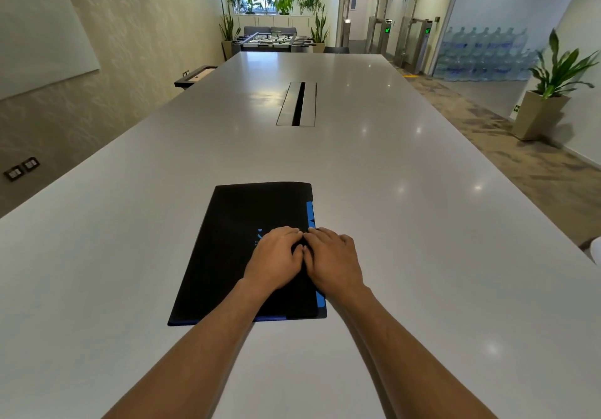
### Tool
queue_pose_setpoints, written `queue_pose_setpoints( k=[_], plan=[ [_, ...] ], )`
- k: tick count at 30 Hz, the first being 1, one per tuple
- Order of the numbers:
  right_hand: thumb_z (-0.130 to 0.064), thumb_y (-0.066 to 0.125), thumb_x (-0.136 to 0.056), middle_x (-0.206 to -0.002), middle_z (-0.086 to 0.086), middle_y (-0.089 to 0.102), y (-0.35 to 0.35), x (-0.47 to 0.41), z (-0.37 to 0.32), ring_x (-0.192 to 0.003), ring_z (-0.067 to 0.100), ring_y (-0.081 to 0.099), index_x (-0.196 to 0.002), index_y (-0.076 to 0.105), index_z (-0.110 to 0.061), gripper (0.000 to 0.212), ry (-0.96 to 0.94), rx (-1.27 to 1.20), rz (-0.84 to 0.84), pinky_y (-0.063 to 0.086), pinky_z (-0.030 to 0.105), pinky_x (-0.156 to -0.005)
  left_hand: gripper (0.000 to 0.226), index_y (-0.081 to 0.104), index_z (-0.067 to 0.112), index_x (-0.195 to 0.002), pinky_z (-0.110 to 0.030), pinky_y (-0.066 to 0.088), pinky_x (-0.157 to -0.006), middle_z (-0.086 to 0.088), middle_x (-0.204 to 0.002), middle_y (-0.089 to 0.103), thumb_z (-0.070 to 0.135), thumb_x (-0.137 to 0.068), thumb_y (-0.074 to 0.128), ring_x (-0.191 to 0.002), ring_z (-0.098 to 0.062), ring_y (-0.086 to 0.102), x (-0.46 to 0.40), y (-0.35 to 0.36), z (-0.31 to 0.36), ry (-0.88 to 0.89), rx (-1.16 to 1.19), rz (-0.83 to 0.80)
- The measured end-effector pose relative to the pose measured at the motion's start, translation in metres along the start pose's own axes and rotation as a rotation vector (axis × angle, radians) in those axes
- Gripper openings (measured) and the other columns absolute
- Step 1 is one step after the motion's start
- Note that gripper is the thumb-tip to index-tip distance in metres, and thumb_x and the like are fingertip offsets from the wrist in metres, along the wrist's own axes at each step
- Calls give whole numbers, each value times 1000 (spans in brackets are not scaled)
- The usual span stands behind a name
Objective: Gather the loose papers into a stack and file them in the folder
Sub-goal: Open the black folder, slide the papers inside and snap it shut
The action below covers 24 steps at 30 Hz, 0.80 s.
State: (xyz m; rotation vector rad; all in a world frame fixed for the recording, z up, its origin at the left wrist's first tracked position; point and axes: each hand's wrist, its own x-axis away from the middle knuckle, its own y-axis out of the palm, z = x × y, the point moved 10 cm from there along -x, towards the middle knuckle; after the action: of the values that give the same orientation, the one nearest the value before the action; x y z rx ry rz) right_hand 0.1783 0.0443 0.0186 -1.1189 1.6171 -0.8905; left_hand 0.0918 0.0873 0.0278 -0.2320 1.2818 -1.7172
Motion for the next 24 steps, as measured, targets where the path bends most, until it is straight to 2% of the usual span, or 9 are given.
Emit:
queue_pose_setpoints(
  k=[5,8,10,13,16,18,21,22,24],
  plan=[
    [-34,41,-95,-116,-2,65,-14,4,3,-105,15,59,-118,60,-23,32,72,-94,91,42,34,-97,25,63,24,-114,-26,45,-94,6,-113,62,23,-90,59,-103,-4,55,-3,-6,-8,-86,203,-51],
    [-34,48,-91,-104,1,66,-18,7,16,-92,17,57,-113,61,-18,29,237,-126,97,47,29,-81,31,61,21,-121,-29,38,-100,1,-128,56,23,-90,60,-117,-9,50,-1,-26,-27,-226,108,106],
    [-37,51,-89,-95,2,63,-17,7,20,-82,15,52,-104,59,-15,28,315,-157,52,42,27,-67,36,58,23,-125,-45,29,-108,-1,-137,49,28,-89,59,-130,-17,41,5,-41,-44,-370,-73,177],
    [-43,53,-88,-84,-2,57,-15,9,22,-70,11,50,-92,53,-18,25,374,-211,-11,36,24,-55,54,45,26,-137,-65,11,-108,-6,-151,33,39,-86,58,-143,-28,17,16,-52,-73,-584,-229,109],
    [-44,54,-87,-82,-4,57,-13,13,21,-67,9,53,-93,54,-19,26,394,-288,-20,39,22,-54,71,30,24,-145,-68,11,-108,-13,-157,17,52,-84,55,-145,-38,4,30,-53,-97,-748,-232,17],
    [-44,57,-86,-85,-6,55,-13,15,22,-69,7,51,-101,56,-18,31,428,-373,-13,38,19,-54,76,27,23,-146,-63,17,-109,-15,-157,17,57,-83,54,-143,-40,9,33,-52,-101,-785,-219,-16],
    [-42,64,-83,-82,-9,42,-10,18,33,-64,2,41,-99,42,-22,33,549,-552,-44,29,15,-51,80,29,23,-144,-56,27,-105,-15,-149,30,55,-79,62,-135,-38,29,28,-60,-105,-807,-160,12],
    [-39,67,-83,-81,-9,44,-7,19,37,-66,2,44,-95,40,-20,35,598,-659,-73,32,16,-52,80,31,22,-143,-54,30,-103,-16,-146,35,53,-78,64,-131,-37,35,27,-64,-109,-831,-122,30],
    [-29,70,-83,-85,0,59,-2,20,40,-71,8,58,-89,48,-10,29,682,-929,-126,43,20,-51,77,36,20,-140,-51,35,-101,-15,-138,44,49,-77,68,-123,-37,44,27,-72,-120,-893,-5,63]
  ],
)
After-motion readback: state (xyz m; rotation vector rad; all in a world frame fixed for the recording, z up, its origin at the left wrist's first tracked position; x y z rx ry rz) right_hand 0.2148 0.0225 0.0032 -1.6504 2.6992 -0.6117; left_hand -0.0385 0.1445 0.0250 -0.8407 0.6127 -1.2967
